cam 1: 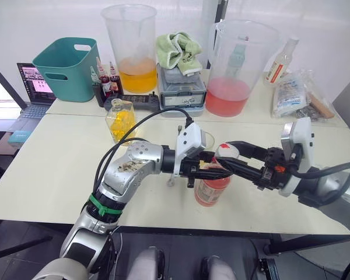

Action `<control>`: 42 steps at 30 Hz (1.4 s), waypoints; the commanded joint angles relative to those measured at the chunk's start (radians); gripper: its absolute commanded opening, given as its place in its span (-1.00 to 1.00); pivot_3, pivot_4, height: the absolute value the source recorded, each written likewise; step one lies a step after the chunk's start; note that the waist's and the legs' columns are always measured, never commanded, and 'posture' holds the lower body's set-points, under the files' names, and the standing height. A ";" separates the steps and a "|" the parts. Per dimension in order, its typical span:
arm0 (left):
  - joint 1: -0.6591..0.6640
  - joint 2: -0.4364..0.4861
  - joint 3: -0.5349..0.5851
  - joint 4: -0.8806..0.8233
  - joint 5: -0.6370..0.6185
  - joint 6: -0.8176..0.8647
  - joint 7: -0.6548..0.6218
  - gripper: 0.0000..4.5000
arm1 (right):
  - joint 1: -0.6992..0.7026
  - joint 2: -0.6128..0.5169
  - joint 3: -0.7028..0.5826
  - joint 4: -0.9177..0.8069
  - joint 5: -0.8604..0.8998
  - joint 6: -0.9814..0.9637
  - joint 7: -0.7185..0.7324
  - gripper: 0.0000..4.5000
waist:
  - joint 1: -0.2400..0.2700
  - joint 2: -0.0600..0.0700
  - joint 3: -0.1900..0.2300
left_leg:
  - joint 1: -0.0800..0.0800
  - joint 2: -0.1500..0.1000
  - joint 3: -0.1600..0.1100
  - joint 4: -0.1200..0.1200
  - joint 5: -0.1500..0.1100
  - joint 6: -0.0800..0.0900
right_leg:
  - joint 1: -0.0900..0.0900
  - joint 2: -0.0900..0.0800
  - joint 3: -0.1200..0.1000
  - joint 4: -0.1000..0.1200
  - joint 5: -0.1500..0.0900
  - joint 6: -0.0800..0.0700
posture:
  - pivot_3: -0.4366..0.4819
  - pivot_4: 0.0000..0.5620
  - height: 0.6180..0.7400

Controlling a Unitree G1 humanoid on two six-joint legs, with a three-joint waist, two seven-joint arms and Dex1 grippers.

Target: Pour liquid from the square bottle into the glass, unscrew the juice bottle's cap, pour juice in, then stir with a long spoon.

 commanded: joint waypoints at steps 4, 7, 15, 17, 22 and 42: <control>0.019 0.011 -0.046 0.001 0.004 0.024 -0.022 -0.33 | -0.108 -0.087 0.147 0.135 -0.172 -0.153 0.363 -0.25 | -0.005 0.000 0.000 | 0.000 0.000 0.000 0.000 0.000 0.000 | 0.000 0.000 0.000 0.000 0.000 0.000 | -0.05 -0.47 0.93; 0.031 0.022 -0.043 -0.027 0.002 0.034 -0.009 -0.33 | -0.223 -0.111 0.262 0.295 -0.297 -0.281 0.626 -0.25 | -0.015 0.000 0.000 | 0.001 0.000 0.000 0.001 0.000 0.000 | 0.000 0.001 0.000 0.000 0.000 0.000 | -0.05 -0.47 0.93; 0.056 0.052 -0.045 -0.081 0.003 0.048 0.003 -0.33 | -0.521 -0.061 0.482 0.670 -0.504 -0.465 1.067 -0.25 | -0.024 0.000 0.000 | 0.001 0.001 -0.001 0.000 0.000 0.000 | 0.001 0.001 0.000 0.001 0.000 0.000 | -0.05 -0.47 0.93; 0.059 0.055 -0.046 -0.088 0.003 0.051 0.007 -0.33 | -0.578 -0.046 0.501 0.725 -0.514 -0.461 1.114 -0.25 | -0.023 0.000 0.000 | 0.001 0.001 -0.001 0.000 0.000 0.000 | 0.001 0.001 0.000 0.001 0.000 0.000 | -0.05 -0.47 0.93; 0.063 0.050 -0.048 -0.094 -0.007 0.062 0.015 -0.33 | -0.655 -0.061 0.506 0.755 -0.478 -0.364 1.132 0.51 | -0.023 0.000 0.000 | 0.002 0.001 0.000 0.000 0.000 -0.001 | 0.000 0.001 0.000 0.002 0.000 0.000 | -0.05 -0.47 0.93; 0.030 0.005 -0.069 -0.019 0.004 0.022 -0.024 -0.33 | -0.164 -0.044 -0.029 0.132 -0.090 0.054 0.349 0.99 | -0.007 0.000 0.000 | 0.001 0.000 0.000 0.000 0.000 -0.001 | 0.000 -0.001 -0.001 0.001 0.000 0.000 | -0.05 -0.47 0.93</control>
